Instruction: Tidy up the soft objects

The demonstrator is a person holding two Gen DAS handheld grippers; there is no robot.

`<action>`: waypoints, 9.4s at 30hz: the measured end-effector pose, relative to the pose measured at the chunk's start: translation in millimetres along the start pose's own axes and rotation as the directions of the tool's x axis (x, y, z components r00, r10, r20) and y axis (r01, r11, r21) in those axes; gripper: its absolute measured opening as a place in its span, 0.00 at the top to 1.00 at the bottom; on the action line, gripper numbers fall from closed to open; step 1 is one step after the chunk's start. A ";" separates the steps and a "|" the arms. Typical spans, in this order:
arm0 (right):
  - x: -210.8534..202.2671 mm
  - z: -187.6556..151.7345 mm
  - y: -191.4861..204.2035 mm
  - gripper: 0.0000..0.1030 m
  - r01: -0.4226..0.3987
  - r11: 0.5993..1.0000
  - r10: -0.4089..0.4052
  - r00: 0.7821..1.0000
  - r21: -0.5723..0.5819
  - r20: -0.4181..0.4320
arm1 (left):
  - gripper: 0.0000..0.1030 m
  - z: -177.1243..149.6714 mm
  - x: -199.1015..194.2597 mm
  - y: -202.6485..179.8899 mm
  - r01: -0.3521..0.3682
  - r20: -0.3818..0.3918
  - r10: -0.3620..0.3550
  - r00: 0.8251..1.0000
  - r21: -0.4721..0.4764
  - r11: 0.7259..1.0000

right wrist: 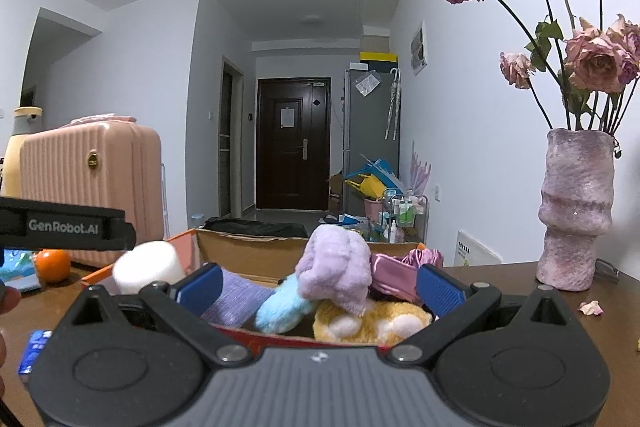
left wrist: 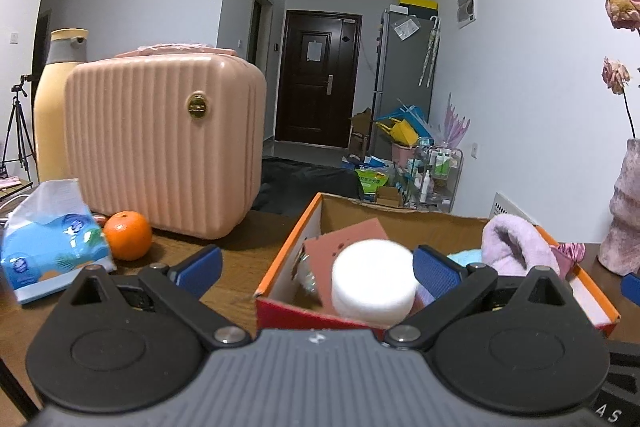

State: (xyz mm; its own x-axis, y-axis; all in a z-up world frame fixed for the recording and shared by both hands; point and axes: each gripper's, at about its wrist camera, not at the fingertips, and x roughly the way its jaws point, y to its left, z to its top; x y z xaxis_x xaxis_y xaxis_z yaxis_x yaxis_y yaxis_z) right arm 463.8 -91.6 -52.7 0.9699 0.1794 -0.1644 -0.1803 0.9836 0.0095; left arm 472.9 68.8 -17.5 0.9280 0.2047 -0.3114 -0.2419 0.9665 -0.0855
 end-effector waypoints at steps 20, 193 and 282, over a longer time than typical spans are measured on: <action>-67.8 -13.1 18.9 0.00 -0.012 1.000 0.012 0.999 -0.004 -0.038 | 0.00 -24.4 -69.0 41.7 -0.027 -0.036 0.029 0.999 0.034 0.999; -7.4 -8.7 -7.6 0.73 -0.086 0.992 0.106 0.969 0.095 -0.223 | 0.35 -23.2 -18.2 66.7 -0.018 -0.186 0.026 0.982 0.046 0.999; 92.8 40.2 -27.7 0.00 -0.030 0.998 0.033 0.998 0.055 -0.055 | 0.00 44.8 60.8 -22.5 0.109 0.032 -0.108 0.994 -0.008 0.994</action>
State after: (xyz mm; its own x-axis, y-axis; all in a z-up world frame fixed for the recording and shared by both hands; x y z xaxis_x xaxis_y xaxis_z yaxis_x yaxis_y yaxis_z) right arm 565.3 -101.3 -28.5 0.9532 0.2099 -0.2178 -0.1996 0.9775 0.0685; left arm 547.5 66.5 7.8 0.9574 0.1036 -0.2695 -0.1419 0.9818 -0.1265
